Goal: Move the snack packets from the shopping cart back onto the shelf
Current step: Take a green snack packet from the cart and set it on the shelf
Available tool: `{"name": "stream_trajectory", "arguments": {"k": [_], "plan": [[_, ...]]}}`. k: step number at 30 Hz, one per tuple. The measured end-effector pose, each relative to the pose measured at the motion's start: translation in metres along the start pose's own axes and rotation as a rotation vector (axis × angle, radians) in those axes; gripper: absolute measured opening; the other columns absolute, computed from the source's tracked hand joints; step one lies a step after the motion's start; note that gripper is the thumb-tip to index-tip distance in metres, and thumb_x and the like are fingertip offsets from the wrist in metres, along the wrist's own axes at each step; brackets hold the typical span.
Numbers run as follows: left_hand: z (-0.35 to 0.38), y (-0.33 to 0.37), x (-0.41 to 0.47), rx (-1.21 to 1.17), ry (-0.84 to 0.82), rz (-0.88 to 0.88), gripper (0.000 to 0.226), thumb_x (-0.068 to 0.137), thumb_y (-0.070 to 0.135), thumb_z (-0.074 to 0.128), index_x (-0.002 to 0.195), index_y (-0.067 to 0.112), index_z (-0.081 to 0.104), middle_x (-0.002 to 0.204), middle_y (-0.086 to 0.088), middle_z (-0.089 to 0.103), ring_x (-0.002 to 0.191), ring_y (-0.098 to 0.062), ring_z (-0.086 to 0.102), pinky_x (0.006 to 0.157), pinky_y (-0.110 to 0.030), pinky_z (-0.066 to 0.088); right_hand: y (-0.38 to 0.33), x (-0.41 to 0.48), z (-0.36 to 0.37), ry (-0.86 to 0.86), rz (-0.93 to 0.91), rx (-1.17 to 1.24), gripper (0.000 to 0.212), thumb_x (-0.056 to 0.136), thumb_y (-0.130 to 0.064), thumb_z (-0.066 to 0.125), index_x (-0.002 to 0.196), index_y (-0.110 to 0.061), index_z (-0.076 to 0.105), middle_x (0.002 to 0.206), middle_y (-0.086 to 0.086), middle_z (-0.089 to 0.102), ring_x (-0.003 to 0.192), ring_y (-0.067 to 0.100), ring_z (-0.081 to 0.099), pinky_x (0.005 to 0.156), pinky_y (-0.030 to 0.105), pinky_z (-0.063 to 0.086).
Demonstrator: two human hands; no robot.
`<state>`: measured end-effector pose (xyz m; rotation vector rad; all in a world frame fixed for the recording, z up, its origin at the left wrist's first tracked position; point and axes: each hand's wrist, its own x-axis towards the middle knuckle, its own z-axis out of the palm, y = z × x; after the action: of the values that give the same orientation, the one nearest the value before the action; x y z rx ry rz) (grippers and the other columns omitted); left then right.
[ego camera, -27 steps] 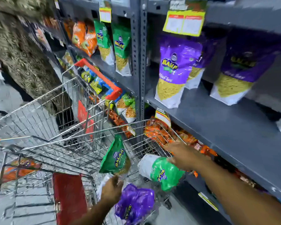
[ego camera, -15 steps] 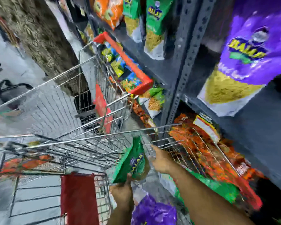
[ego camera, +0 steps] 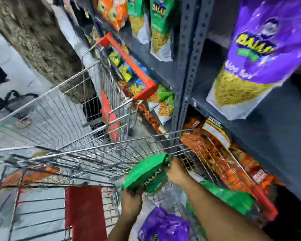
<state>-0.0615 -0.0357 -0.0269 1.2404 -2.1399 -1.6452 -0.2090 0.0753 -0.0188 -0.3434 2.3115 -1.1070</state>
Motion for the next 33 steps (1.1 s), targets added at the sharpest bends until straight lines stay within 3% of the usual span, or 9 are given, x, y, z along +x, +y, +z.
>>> {"name": "stream_trajectory", "arguments": {"k": [2,4,9,13,19,23,26,29,33], "plan": [[-0.005,0.024,-0.011,0.039,-0.058,0.084,0.021,0.088,0.001,0.065,0.070,0.011,0.067,0.067,0.009,0.070,0.070,-0.010,0.059,0.069,-0.020,0.047,0.005,-0.020,-0.025,0.068,0.024,0.036,0.011,0.081,-0.017,0.066,0.073,-0.010,0.063,0.068,0.009,0.063,0.067,0.021,0.058,0.058,0.032,0.043],[-0.009,0.051,-0.021,0.072,-0.057,0.184,0.040,0.090,0.005,0.065,0.054,0.016,0.051,0.047,0.010,0.050,0.053,-0.004,0.043,0.052,-0.014,0.035,0.006,-0.045,-0.051,0.146,0.021,0.156,0.038,0.083,-0.021,0.067,0.055,-0.020,0.041,0.053,-0.003,0.039,0.057,0.016,0.042,0.053,0.031,0.029],[-0.008,0.143,-0.067,0.035,-0.119,0.485,0.043,0.094,0.023,0.060,0.064,-0.008,0.058,0.065,-0.034,0.059,0.058,-0.030,0.055,0.065,-0.051,0.048,-0.022,-0.137,-0.130,0.406,-0.199,0.424,0.018,0.079,-0.022,0.072,0.070,-0.009,0.064,0.068,0.002,0.073,0.065,0.000,0.049,0.064,0.033,0.052],[0.015,0.224,-0.133,-0.034,-0.124,0.679,0.051,0.086,0.048,0.050,0.071,0.002,0.066,0.068,-0.025,0.065,0.060,-0.019,0.055,0.062,-0.036,0.048,-0.041,-0.224,-0.201,0.640,-0.371,0.609,0.026,0.078,-0.029,0.068,0.073,-0.004,0.064,0.061,0.007,0.065,0.067,0.008,0.048,0.059,0.030,0.041],[0.101,0.298,-0.247,-0.228,-0.400,0.808,0.045,0.084,0.057,0.051,0.074,0.018,0.071,0.060,-0.001,0.070,0.056,-0.014,0.056,0.058,-0.046,0.051,-0.020,-0.351,-0.301,1.036,-0.483,0.683,0.023,0.086,-0.012,0.061,0.064,-0.011,0.058,0.059,-0.012,0.056,0.058,-0.001,0.044,0.052,0.021,0.039],[0.184,0.299,-0.327,-0.398,-0.708,0.662,0.034,0.083,0.045,0.060,0.074,0.017,0.076,0.065,0.005,0.074,0.064,-0.015,0.063,0.061,-0.034,0.052,0.041,-0.424,-0.340,1.267,-0.445,0.655,0.036,0.089,-0.019,0.059,0.075,0.013,0.049,0.071,0.010,0.048,0.070,0.017,0.039,0.062,0.036,0.033],[0.243,0.289,-0.391,-0.403,-0.866,0.611,0.028,0.089,0.031,0.062,0.070,0.015,0.075,0.056,0.007,0.067,0.054,-0.004,0.050,0.052,-0.021,0.043,0.092,-0.476,-0.360,1.447,-0.369,0.672,0.028,0.089,-0.022,0.058,0.074,0.001,0.055,0.065,0.016,0.053,0.070,0.015,0.044,0.063,0.034,0.037],[0.295,0.275,-0.456,-0.360,-1.010,0.501,0.030,0.094,0.023,0.060,0.082,-0.003,0.070,0.086,-0.022,0.071,0.082,-0.021,0.057,0.082,-0.059,0.053,0.138,-0.522,-0.378,1.610,-0.297,0.674,0.019,0.090,-0.026,0.056,0.078,-0.012,0.061,0.074,0.003,0.061,0.071,0.012,0.050,0.066,0.035,0.042],[0.332,0.270,-0.525,-0.367,-1.081,0.371,0.023,0.095,0.023,0.060,0.085,0.005,0.072,0.101,-0.019,0.073,0.098,-0.033,0.068,0.093,-0.058,0.052,0.182,-0.568,-0.404,1.677,-0.259,0.699,0.018,0.085,-0.042,0.056,0.089,-0.027,0.065,0.088,0.006,0.071,0.080,0.021,0.063,0.073,0.046,0.052]]}}
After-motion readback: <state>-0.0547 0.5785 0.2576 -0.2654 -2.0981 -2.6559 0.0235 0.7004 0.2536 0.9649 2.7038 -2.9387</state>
